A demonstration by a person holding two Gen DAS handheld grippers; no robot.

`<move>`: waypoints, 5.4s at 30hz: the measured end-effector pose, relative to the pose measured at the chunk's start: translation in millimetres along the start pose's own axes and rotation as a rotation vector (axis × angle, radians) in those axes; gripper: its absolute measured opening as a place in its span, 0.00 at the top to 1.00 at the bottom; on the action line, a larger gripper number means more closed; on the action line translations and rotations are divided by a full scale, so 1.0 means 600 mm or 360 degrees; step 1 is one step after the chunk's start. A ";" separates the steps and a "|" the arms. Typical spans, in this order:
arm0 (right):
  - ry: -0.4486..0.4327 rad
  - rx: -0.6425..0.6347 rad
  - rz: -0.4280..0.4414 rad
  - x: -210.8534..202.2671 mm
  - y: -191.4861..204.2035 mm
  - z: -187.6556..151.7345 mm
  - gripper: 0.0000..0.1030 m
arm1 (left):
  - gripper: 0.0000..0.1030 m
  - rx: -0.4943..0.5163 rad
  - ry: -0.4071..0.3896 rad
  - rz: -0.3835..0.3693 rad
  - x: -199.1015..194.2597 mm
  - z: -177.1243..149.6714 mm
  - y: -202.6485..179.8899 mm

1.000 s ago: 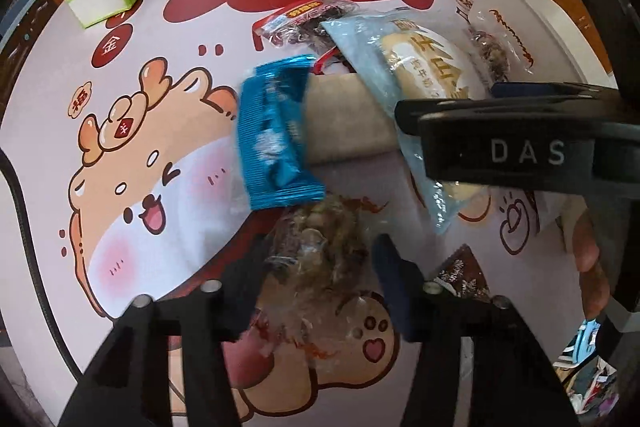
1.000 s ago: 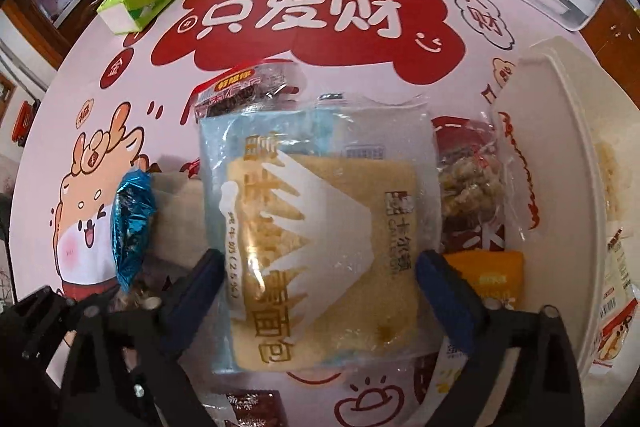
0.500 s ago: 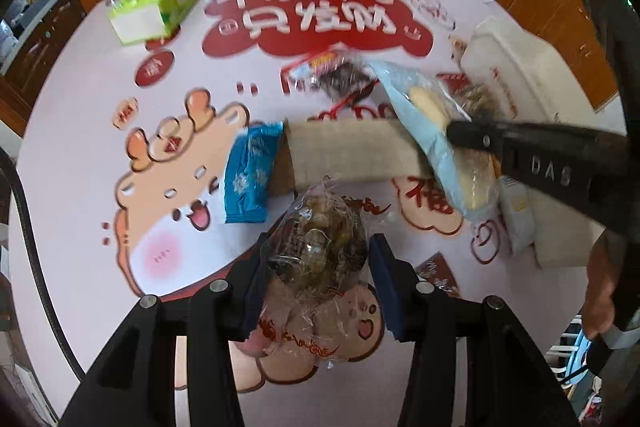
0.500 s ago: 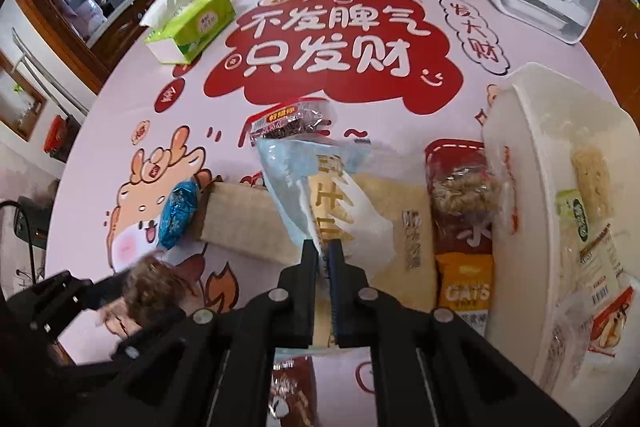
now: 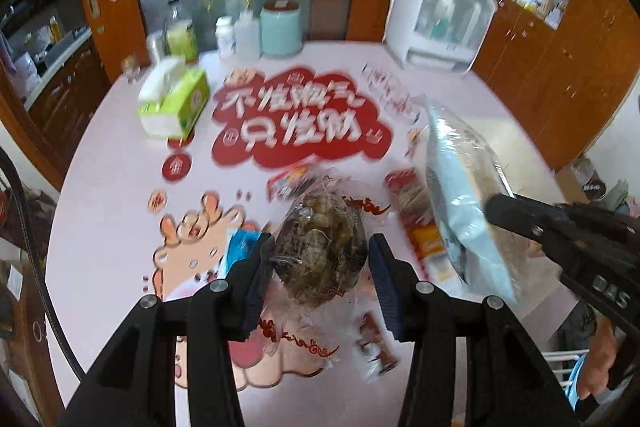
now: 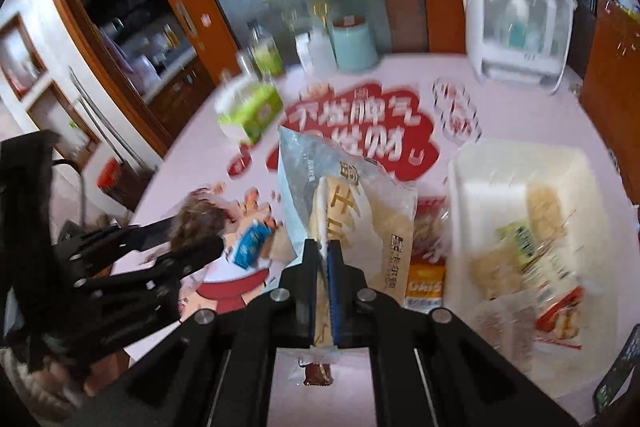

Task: Organize snacks
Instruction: 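Carry the nut bag and bread bag into the white tray and open both grippers, then move both grippers out of the tray toward the remaining snacks, then grasp the blue-wrapped snack with left gripper while right grasps brown chocolate packet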

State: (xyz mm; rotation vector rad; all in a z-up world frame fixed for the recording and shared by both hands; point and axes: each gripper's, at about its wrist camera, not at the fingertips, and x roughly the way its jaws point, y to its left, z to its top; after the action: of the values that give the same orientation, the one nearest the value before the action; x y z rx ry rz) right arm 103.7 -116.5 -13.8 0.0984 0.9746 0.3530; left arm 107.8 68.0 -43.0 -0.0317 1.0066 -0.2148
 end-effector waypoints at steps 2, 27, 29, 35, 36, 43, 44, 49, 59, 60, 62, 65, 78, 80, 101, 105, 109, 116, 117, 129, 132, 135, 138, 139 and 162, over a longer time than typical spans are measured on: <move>-0.0088 -0.0014 0.0005 -0.050 -0.013 0.009 0.96 | 0.55 0.0002 -0.0053 -0.0028 -0.023 0.019 -0.026; -0.0254 0.0173 -0.0137 -0.187 -0.316 0.056 0.96 | 0.55 0.0174 -0.0064 -0.0157 0.090 0.180 -0.408; -0.0222 0.0194 -0.0140 -0.173 -0.329 0.056 0.95 | 0.53 0.0191 -0.0053 -0.0127 0.105 0.183 -0.420; -0.0104 0.0266 -0.0122 -0.128 -0.363 0.055 0.66 | 0.12 0.0205 -0.0054 -0.0089 0.128 0.186 -0.425; -0.0107 0.0273 -0.0140 -0.125 -0.366 0.055 0.53 | 0.06 0.0201 -0.0066 -0.0083 0.127 0.186 -0.422; -0.0158 0.0294 -0.0209 -0.126 -0.367 0.058 0.30 | 0.04 0.0150 -0.0073 -0.0034 0.118 0.188 -0.389; -0.0160 0.0288 -0.0218 -0.126 -0.365 0.058 0.30 | 0.04 0.0144 -0.0078 -0.0031 0.115 0.188 -0.384; -0.0165 0.0279 -0.0221 -0.134 -0.353 0.055 0.30 | 0.04 0.0146 -0.0103 -0.0015 0.094 0.182 -0.369; -0.0173 0.0258 -0.0237 -0.142 -0.314 0.051 0.30 | 0.03 0.0171 -0.0147 -0.0014 0.050 0.174 -0.342; -0.0177 0.0257 -0.0243 -0.144 -0.311 0.050 0.30 | 0.03 0.0174 -0.0153 -0.0011 0.044 0.172 -0.339; -0.0183 0.0249 -0.0261 -0.147 -0.301 0.049 0.30 | 0.02 0.0183 -0.0164 0.0003 0.032 0.169 -0.333; -0.0190 0.0241 -0.0265 -0.152 -0.287 0.047 0.30 | 0.02 0.0205 -0.0180 0.0037 0.012 0.165 -0.322; -0.0279 0.0138 -0.0241 -0.186 -0.183 0.070 0.30 | 0.02 0.0104 -0.0340 0.0200 -0.124 0.146 -0.142; -0.0279 0.0106 -0.0238 -0.183 -0.156 0.073 0.30 | 0.02 0.0073 -0.0353 0.0213 -0.139 0.141 -0.106; 0.0112 -0.0108 -0.0230 0.034 0.090 -0.033 0.30 | 0.02 0.0065 -0.0010 0.0037 -0.006 0.051 0.157; 0.0234 -0.0029 -0.0212 0.092 0.090 -0.077 0.30 | 0.02 0.0092 0.0141 -0.0017 0.078 0.017 0.168; 0.0340 0.0010 -0.0242 0.141 0.083 -0.111 0.30 | 0.02 0.0119 0.0271 -0.0048 0.151 -0.014 0.170; 0.0523 0.0080 -0.0201 0.210 0.066 -0.173 0.30 | 0.02 0.0144 0.0460 -0.0069 0.258 -0.049 0.169; 0.0545 0.0078 -0.0198 0.218 0.066 -0.179 0.30 | 0.02 0.0147 0.0480 -0.0069 0.269 -0.051 0.169; 0.0683 -0.0102 -0.0274 0.274 0.093 -0.233 0.36 | 0.11 0.0137 0.0596 -0.0059 0.343 -0.066 0.181; 0.0684 -0.0163 -0.0338 0.278 0.099 -0.231 0.44 | 0.13 0.0128 0.0584 -0.0060 0.348 -0.062 0.182; 0.0683 -0.0182 -0.0361 0.278 0.100 -0.229 0.52 | 0.24 0.0140 0.0562 -0.0056 0.347 -0.057 0.176; 0.0675 -0.0159 -0.0356 0.273 0.094 -0.231 0.58 | 0.48 0.0200 0.0532 -0.0016 0.343 -0.056 0.165; 0.0669 -0.0151 -0.0356 0.271 0.092 -0.232 0.61 | 0.63 0.0229 0.0520 0.0004 0.341 -0.056 0.161; 0.0412 -0.0039 -0.0297 0.179 0.105 -0.183 0.68 | 0.73 0.0236 0.0318 -0.0098 0.134 -0.083 0.120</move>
State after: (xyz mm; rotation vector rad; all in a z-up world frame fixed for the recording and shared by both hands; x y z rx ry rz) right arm 52.4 -29.7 -145.5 -0.0621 1.2253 0.2084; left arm 119.1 126.8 -146.1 0.0955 1.1868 -0.3533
